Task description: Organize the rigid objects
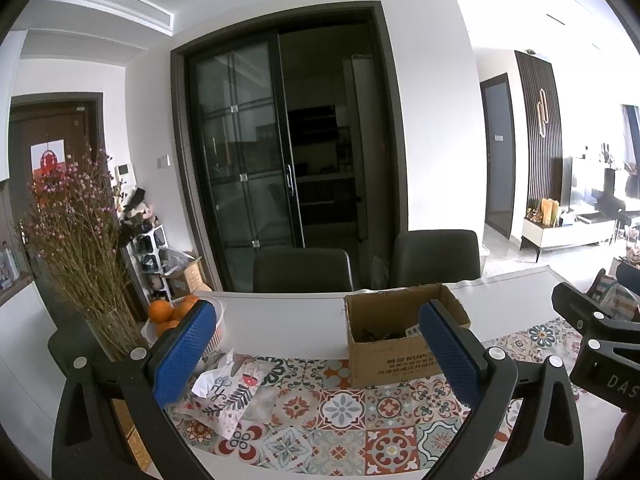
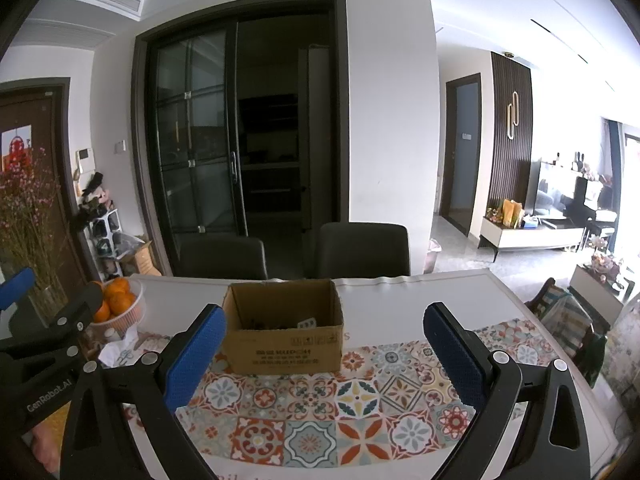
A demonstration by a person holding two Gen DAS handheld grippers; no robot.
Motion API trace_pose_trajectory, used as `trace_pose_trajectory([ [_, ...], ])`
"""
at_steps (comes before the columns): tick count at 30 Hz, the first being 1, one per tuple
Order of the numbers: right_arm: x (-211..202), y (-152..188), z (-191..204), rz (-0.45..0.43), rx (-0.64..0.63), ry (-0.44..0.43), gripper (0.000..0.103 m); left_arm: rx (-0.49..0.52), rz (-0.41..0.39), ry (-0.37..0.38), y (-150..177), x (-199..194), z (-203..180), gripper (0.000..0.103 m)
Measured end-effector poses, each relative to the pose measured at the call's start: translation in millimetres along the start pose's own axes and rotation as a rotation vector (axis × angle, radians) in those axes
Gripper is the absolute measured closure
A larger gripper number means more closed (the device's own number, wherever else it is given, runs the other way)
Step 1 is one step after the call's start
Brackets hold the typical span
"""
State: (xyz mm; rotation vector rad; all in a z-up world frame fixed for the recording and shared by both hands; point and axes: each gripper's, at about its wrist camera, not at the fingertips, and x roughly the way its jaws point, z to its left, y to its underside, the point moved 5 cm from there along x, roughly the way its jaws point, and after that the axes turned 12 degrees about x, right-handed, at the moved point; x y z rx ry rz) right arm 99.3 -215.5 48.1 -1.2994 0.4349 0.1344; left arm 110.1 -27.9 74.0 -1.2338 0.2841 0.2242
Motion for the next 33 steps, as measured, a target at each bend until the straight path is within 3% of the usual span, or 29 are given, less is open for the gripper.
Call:
trace_pose_trajectory([
  [33, 3.1, 3.1, 1.4, 0.015, -0.003, -0.004, 0.003, -0.001, 0.001, -0.003, 0.0, 3.9, 1.5, 0.000],
])
